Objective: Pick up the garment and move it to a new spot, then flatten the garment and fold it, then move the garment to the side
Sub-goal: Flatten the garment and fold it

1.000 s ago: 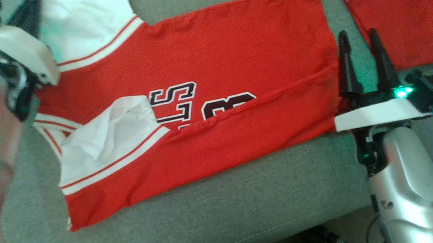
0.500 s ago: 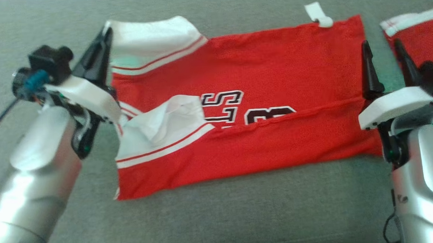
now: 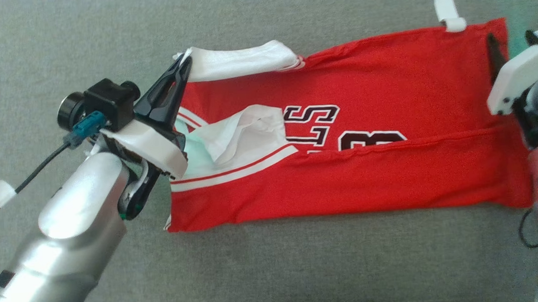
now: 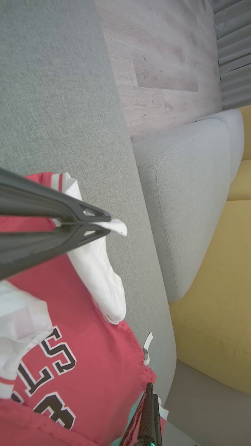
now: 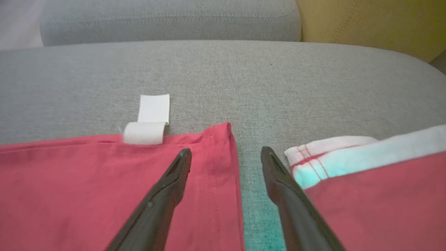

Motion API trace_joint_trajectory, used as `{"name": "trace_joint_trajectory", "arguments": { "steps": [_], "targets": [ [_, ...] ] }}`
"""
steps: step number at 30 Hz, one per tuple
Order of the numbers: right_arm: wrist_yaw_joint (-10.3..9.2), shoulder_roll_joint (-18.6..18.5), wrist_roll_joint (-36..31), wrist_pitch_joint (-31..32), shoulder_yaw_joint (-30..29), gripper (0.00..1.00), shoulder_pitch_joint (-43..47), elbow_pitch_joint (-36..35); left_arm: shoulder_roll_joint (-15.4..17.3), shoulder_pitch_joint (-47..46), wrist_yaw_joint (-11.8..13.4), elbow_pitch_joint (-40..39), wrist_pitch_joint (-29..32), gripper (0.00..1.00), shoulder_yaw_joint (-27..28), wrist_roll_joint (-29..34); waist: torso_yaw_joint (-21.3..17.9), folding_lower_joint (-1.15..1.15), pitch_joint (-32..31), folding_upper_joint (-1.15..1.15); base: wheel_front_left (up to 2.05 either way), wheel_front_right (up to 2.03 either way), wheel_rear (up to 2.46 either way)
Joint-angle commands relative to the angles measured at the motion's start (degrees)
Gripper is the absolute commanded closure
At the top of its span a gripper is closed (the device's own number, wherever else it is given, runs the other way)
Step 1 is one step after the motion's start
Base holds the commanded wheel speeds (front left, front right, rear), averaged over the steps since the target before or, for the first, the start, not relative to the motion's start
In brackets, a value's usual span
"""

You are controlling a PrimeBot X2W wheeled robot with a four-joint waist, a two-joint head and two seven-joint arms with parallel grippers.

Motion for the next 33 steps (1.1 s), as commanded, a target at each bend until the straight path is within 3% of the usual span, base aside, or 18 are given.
{"name": "trace_joint_trajectory", "arguments": {
  "steps": [1,7,11,12,13,18,24,33],
  "targets": [
    [-0.05,-1.51,-1.76,0.15,1.06,0.00,-2.86,-0.16,2.33,-1.62,0.53,-2.39,0.24,1.00,1.85,0.59,1.03,-0.01,1.48,0.00,0.00,0.00,0.00],
    [-0.05,-4.13,-4.33,-0.13,3.23,0.00,-7.36,6.97,2.24,-2.52,1.04,-5.02,0.97,1.00,1.58,0.80,2.61,-0.01,3.55,0.00,0.00,0.00,0.00],
    [-0.05,-5.41,-4.25,0.80,8.24,0.00,-9.37,11.86,2.35,-3.09,1.25,-5.61,1.31,1.00,1.65,0.69,2.99,-0.01,4.01,0.00,0.00,0.00,0.00],
    [-0.05,-5.79,-3.89,1.18,9.67,0.82,-9.76,13.02,2.42,-3.25,1.28,-5.61,1.42,1.00,1.67,0.66,2.99,-0.01,4.01,0.00,0.00,0.00,0.00],
    [-0.05,-6.15,-3.36,1.53,10.97,1.00,-10.14,14.05,2.53,-3.44,1.37,-5.54,1.48,1.00,1.72,0.69,2.95,-0.01,3.96,0.00,0.00,0.00,0.00],
    [-0.05,-6.77,0.84,0.27,14.80,1.00,-11.99,16.53,3.28,-3.87,2.01,-4.42,1.35,1.00,2.40,0.49,1.59,-0.01,2.69,0.00,0.00,0.00,0.00],
    [-0.05,-6.15,6.96,-5.38,15.96,1.00,-14.49,16.10,4.64,-5.17,2.40,-1.89,1.17,1.00,3.83,-0.14,-0.89,-0.01,0.37,0.00,0.00,0.00,0.00],
    [-0.05,-5.73,15.74,-10.36,19.19,1.00,-19.44,13.46,6.66,-14.22,1.53,3.87,1.91,1.00,5.93,0.70,-3.50,-0.01,0.28,0.00,0.00,0.00,0.00]
  ]
}}
